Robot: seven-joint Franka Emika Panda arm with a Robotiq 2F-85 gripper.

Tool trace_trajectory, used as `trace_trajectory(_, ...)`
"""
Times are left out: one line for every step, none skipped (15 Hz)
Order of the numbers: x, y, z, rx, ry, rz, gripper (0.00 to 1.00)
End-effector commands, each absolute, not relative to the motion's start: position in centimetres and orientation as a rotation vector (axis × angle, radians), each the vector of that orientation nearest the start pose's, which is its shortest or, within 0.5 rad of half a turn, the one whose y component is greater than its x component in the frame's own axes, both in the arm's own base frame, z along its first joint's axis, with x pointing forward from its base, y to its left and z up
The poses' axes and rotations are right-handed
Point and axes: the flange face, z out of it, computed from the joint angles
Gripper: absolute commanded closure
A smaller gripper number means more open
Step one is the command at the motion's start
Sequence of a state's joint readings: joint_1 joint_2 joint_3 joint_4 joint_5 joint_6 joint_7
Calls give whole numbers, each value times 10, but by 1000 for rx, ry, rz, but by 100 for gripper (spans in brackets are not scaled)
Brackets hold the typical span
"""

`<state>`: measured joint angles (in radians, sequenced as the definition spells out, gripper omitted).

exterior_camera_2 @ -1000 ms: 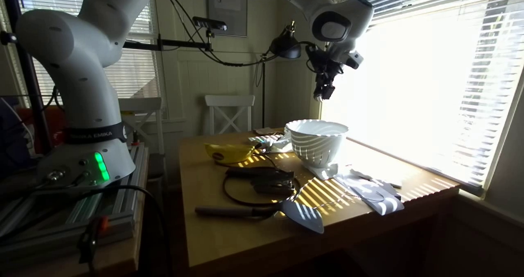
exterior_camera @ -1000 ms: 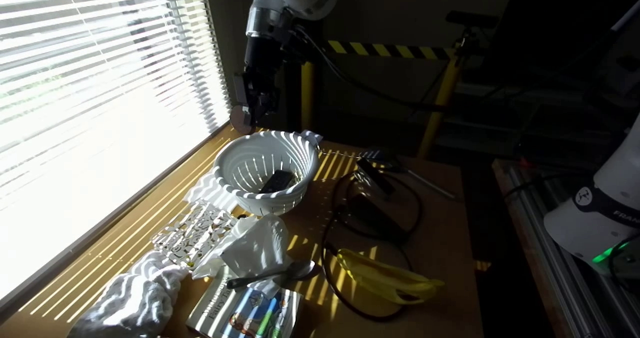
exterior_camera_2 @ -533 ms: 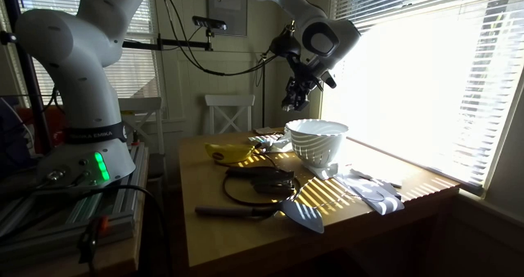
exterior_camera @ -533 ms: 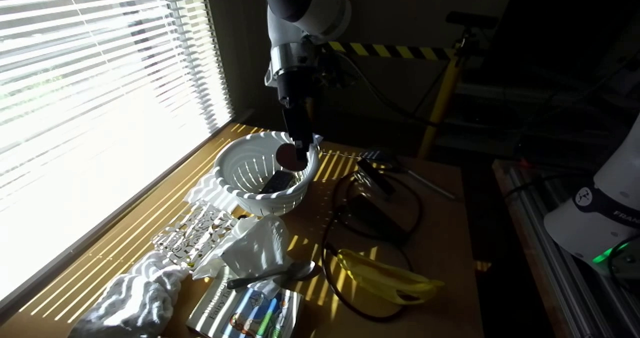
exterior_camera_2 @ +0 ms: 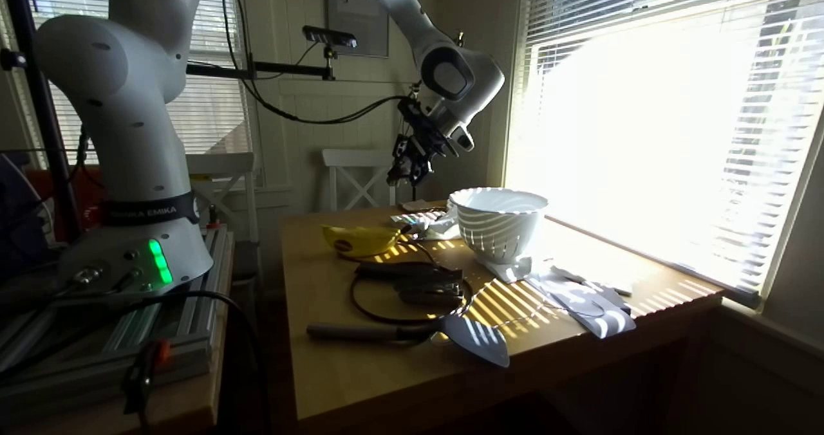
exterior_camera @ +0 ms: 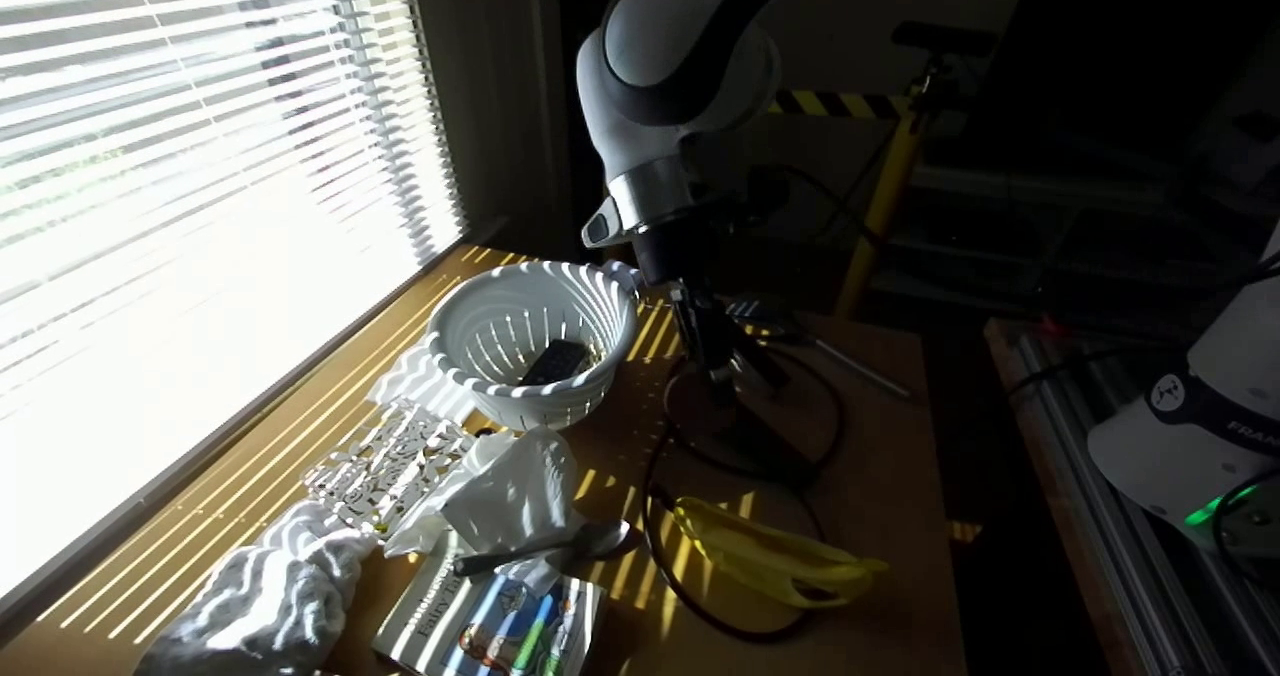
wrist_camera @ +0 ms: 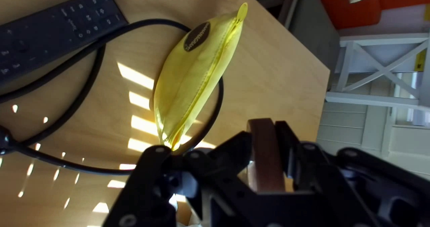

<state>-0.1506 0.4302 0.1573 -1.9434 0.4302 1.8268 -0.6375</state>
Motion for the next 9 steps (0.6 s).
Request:
trace_trajectory(515,57,240,-2544,-553,271,94)
trace_trajectory(505,63,235,-2557,-540,204,94)
trace_trajectory(494,68,230,-2568,-527,137,94)
trace_trajectory(481,71,223,-2577,-518,69,94)
trace_trajectory(466,72,214,-2584,-500,3,94)
trace_trajectory(454,71,205,-2603,-488,-56,94)
trace_trajectory(443,69,195,-2623,-470,-116,94)
trace_trajectory(434,64,188,-2650,-470,-157,94)
trace_trajectory(427,55,180,-2690,-479,-213,94)
